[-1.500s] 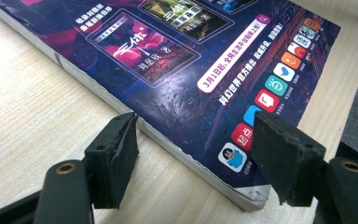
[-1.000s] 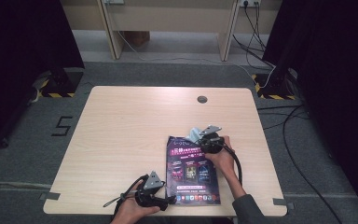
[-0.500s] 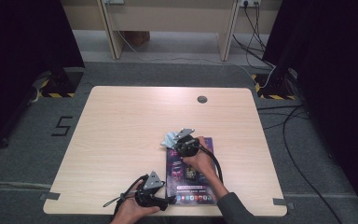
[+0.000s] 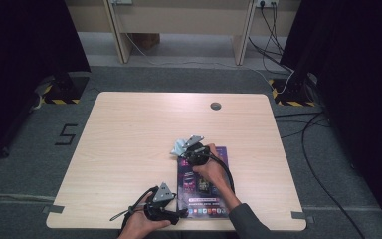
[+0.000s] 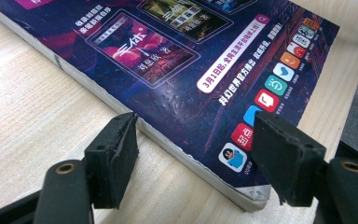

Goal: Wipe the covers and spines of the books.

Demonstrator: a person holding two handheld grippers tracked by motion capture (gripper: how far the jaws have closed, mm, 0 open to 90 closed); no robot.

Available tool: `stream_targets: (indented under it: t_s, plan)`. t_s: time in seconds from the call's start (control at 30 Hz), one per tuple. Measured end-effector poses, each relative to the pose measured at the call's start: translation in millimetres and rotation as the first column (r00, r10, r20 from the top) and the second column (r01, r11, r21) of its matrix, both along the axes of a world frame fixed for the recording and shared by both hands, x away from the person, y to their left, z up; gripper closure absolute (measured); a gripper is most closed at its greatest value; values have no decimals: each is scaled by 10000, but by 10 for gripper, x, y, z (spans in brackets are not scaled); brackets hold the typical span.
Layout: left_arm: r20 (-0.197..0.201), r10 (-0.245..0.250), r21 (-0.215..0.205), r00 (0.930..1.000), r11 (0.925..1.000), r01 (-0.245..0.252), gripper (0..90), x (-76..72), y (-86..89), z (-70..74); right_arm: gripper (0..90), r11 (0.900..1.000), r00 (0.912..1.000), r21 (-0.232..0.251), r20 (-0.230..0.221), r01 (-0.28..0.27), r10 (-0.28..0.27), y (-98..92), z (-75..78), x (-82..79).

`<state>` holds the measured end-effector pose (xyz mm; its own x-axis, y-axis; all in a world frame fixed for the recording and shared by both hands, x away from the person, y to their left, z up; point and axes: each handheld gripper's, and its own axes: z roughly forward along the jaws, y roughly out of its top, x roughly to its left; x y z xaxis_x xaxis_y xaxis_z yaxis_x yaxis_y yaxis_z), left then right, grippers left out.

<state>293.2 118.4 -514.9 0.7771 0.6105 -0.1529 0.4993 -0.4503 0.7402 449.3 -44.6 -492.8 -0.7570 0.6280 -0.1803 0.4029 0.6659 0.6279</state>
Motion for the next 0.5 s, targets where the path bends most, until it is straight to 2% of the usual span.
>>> stream_targets:
  t_s: [0.03, 0.13, 0.2, 0.3, 0.37, 0.5]
  plan:
    - [10, 2, 0, 10000, 10000, -2, 309, 0, 0, 0, 755, 10000, 10000, 0, 0, 0, 0, 0, 0, 0]
    - [8, 13, -3, 10000, 10000, -13, 309, -1, 0, -1, 757, 9985, 9984, 28, -144, -538, 539, 29, 4, -104]
    - [-5, 38, -21, 10000, 10000, -38, 309, -5, -1, -1, 757, 9968, 9966, 192, -278, -771, 776, 30, 2, -180]
    - [8, 71, -60, 10000, 10000, -71, 308, -5, -3, -3, 756, 9935, 9930, 166, -318, -1129, 1133, 11, 5, -275]
    - [10, 57, -26, 10000, 10000, -57, 309, -6, 0, -3, 753, 9922, 9921, 264, -284, -1215, 1222, -24, -4, -289]
    - [22, 49, -33, 10000, 10000, -49, 309, -6, 1, -3, 751, 9957, 9956, 294, -308, -876, 885, -140, -5, -229]
